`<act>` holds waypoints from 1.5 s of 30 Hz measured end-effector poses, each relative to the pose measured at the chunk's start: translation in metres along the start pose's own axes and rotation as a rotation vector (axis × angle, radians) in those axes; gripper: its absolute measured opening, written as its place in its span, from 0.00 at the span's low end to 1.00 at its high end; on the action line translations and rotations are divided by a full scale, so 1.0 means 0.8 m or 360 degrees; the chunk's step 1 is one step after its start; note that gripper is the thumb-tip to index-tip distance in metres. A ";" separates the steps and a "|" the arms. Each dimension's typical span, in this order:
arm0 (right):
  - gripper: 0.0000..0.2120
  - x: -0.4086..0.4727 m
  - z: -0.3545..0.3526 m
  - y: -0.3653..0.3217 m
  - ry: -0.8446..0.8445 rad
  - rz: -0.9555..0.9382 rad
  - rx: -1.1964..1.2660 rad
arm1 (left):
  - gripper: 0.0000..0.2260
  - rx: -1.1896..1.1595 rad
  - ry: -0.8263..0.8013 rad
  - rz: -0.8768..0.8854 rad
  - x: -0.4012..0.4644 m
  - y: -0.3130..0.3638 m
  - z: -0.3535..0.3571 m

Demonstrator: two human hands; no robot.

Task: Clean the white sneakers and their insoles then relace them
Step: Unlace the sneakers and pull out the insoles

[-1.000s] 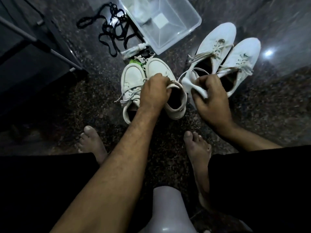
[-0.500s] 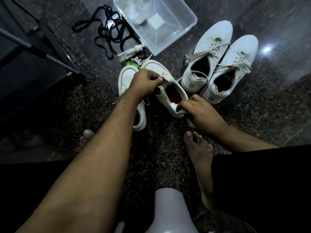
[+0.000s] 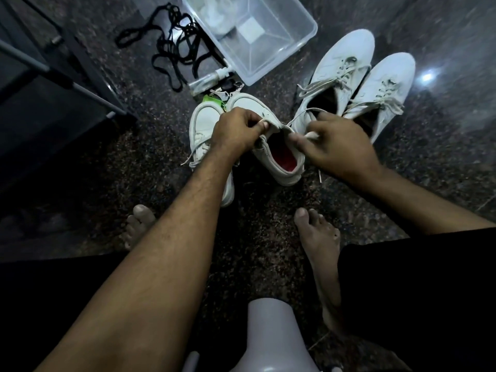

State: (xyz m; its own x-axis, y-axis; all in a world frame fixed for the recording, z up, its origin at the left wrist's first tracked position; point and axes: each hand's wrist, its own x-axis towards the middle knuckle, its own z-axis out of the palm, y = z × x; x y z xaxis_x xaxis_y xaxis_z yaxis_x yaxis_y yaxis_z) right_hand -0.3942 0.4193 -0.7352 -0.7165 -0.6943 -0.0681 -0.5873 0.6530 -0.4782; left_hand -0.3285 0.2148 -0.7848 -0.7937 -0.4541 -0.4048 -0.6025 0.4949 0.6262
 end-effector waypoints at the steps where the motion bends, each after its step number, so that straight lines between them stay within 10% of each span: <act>1: 0.16 0.004 0.005 -0.005 -0.0151 -0.0127 -0.0147 | 0.08 0.0005 0.0007 0.0000 -0.001 0.001 0.000; 13: 0.06 0.010 0.015 -0.028 -0.0661 -0.0350 -0.0763 | 0.13 0.0147 0.0128 0.0122 -0.020 0.000 0.000; 18: 0.13 0.033 -0.009 -0.024 -0.0477 -0.0164 -0.0082 | 0.17 0.0081 0.0051 0.0150 -0.021 0.004 -0.006; 29: 0.20 0.081 -0.023 -0.034 -0.0378 0.0299 0.1464 | 0.08 -0.1434 0.0026 -0.0120 -0.026 0.036 -0.019; 45: 0.10 0.206 0.015 -0.001 0.0202 0.0342 0.1117 | 0.12 -0.1281 0.0373 -0.0013 0.079 0.057 -0.056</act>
State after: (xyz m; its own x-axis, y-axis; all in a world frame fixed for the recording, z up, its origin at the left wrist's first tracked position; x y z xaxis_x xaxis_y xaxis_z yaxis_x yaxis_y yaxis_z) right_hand -0.5069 0.3008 -0.7563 -0.8514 -0.5050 -0.1417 -0.0813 0.3940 -0.9155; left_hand -0.4022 0.1755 -0.7516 -0.6977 -0.6418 -0.3182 -0.2939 -0.1486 0.9442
